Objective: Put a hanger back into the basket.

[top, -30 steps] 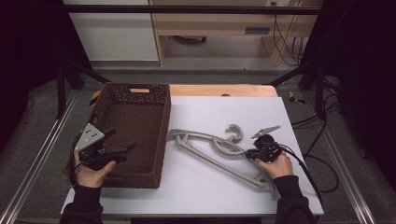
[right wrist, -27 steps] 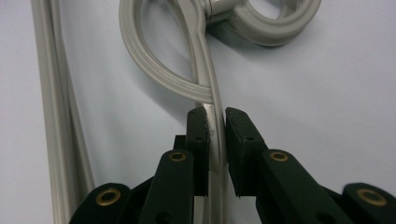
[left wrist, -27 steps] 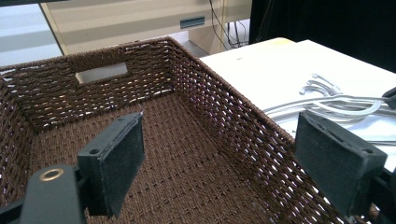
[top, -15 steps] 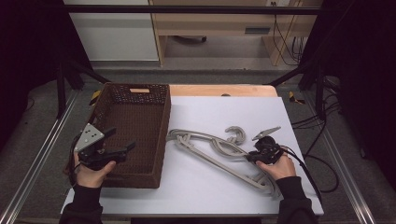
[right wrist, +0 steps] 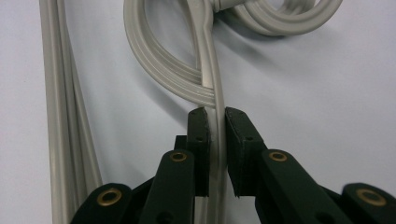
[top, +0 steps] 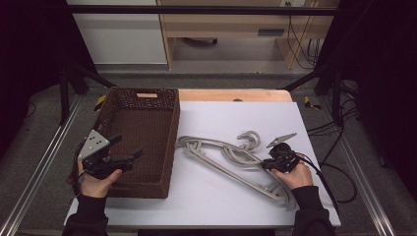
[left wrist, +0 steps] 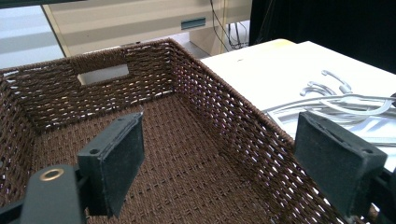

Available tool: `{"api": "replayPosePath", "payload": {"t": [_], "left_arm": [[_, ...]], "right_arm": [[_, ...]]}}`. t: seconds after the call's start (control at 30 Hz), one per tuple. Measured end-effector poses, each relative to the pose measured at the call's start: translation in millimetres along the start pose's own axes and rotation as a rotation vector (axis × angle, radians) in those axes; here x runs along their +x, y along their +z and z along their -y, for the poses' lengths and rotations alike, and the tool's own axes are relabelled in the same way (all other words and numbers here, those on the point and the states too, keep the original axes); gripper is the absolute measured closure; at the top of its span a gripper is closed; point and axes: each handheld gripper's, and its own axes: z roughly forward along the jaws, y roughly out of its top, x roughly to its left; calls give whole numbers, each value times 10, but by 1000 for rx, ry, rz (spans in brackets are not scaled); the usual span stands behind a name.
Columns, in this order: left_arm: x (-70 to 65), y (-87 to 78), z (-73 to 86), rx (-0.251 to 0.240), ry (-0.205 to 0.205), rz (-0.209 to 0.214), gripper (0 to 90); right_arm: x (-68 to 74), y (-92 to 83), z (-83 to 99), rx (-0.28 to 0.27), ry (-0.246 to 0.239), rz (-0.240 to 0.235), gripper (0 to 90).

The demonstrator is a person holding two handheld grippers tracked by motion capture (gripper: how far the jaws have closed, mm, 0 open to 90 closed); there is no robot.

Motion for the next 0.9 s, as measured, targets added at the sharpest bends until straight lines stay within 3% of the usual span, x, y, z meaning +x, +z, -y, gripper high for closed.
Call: {"api": "replayPosePath", "payload": {"t": [0.23, 0.37, 0.53, 0.7, 0.9], "left_arm": [[-16, -18, -9, -4, 5, 2, 158], [-34, -34, -23, -10, 10, 5, 159], [-77, -56, -62, -21, 26, 10, 158], [-150, -89, -159, -32, 55, 28, 158], [-276, -137, -371, -57, 82, 85, 157]], "right_arm": [[22, -84, 3, -15, -12, 27, 819], [38, -220, 25, -59, -54, 50, 820], [57, -366, 22, -108, -62, 50, 821], [104, -579, 22, -169, -115, 64, 820], [274, -812, -15, -220, -189, 70, 820]]}}
